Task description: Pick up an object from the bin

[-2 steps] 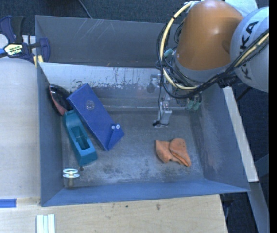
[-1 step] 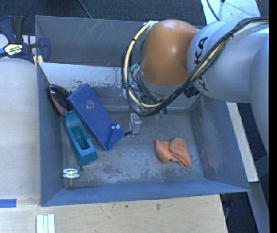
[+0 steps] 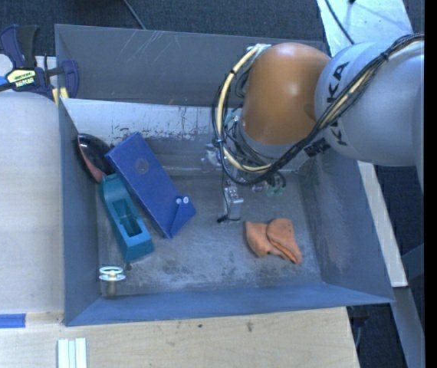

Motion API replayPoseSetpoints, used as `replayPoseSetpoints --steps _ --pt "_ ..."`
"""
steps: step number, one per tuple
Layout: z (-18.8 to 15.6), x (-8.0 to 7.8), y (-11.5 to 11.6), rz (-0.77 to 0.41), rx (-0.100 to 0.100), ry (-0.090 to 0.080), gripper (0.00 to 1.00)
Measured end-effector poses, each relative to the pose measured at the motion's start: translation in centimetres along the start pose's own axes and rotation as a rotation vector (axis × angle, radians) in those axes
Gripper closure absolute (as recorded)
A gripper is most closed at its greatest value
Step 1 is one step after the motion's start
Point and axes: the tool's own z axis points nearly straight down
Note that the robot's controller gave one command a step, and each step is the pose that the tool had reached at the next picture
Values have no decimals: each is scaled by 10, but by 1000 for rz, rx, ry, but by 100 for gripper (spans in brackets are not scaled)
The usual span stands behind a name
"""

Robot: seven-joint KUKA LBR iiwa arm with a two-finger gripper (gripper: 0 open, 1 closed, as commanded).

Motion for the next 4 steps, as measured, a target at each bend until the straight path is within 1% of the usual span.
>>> replayPoseSetpoints --steps 1,2,3,4 --pt "13 -18 28 78 4 -5 0" --pt "53 -33 54 -164 2 -2 0" --pt "71 -33 78 255 7 -2 100" --pt "73 -32 83 323 6 -1 100"
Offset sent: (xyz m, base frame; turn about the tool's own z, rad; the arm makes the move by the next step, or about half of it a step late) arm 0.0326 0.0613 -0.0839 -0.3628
